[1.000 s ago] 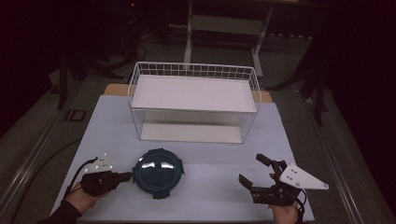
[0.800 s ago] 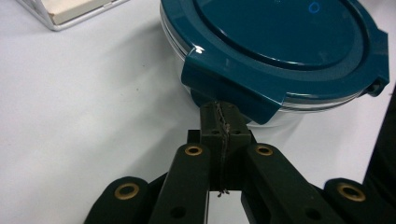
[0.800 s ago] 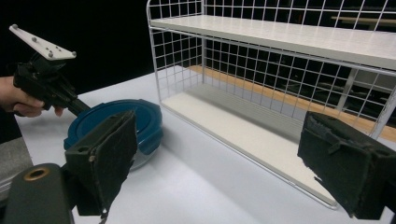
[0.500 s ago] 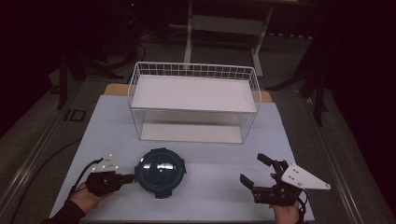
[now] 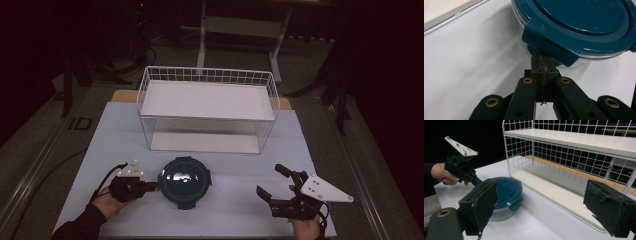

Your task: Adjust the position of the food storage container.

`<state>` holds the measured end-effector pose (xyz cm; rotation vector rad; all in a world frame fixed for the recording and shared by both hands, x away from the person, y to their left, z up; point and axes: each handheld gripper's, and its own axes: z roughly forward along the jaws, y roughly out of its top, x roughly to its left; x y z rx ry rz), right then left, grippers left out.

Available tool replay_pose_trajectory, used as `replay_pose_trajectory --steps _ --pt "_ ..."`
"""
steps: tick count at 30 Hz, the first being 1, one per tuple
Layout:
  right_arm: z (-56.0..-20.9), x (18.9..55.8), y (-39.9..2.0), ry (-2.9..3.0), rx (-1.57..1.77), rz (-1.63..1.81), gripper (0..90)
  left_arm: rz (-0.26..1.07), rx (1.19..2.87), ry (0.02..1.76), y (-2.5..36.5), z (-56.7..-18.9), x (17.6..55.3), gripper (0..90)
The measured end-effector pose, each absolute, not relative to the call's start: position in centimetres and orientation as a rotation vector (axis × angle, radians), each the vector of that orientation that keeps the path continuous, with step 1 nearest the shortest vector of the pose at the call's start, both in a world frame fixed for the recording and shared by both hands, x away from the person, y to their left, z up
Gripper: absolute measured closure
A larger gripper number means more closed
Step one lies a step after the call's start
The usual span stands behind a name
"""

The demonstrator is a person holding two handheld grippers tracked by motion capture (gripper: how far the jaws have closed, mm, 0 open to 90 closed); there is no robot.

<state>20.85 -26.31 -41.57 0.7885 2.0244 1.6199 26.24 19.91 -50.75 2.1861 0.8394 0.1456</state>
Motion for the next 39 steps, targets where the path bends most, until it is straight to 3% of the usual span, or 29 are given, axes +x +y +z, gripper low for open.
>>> replay_pose_trajectory --steps 21,39 --pt "-41.7 20.9 -26.2 2.037 0.792 1.614 11.4 0.168 2.183 0.816 18.6 -49.8 26.7 90.0" --pt "-42.0 21.2 -25.7 2.061 0.790 1.611 11.4 0.142 2.186 0.786 15.1 -49.2 27.9 90.0"
